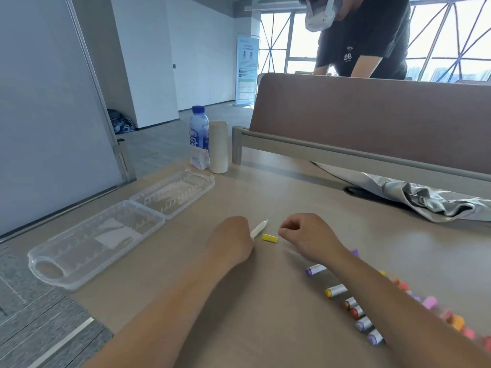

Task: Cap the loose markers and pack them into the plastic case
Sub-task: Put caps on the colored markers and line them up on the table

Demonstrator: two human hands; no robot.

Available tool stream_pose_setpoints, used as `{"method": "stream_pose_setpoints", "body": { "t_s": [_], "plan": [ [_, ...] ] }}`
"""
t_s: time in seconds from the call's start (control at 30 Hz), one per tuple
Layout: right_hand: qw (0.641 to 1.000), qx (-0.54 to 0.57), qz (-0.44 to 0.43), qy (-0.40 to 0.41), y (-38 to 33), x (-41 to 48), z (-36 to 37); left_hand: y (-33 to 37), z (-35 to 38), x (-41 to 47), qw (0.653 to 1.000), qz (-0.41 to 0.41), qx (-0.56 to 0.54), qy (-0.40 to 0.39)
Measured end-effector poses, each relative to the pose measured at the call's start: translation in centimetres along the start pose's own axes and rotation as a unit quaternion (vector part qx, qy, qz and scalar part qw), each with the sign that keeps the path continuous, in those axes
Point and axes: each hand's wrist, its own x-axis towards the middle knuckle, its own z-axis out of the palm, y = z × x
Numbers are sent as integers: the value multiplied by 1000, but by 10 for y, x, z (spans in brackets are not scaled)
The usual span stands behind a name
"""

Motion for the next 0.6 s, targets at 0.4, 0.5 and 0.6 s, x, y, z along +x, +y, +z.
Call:
{"method": "stream_pose_setpoints", "body": {
  "t_s": [0.4, 0.5, 0.6],
  "plan": [
    [990, -127, -14, -57, -10, -1, 18, -11, -40, -37, 823, -75, -555, -98],
    [999, -35, -1, -39, -5, -14, -1, -3, -41, -47, 821, -50, -561, -99],
    [994, 105, 6, 0, 2, -33, -29, 7, -38, -56, 824, -23, -554, -113]
  ]
}}
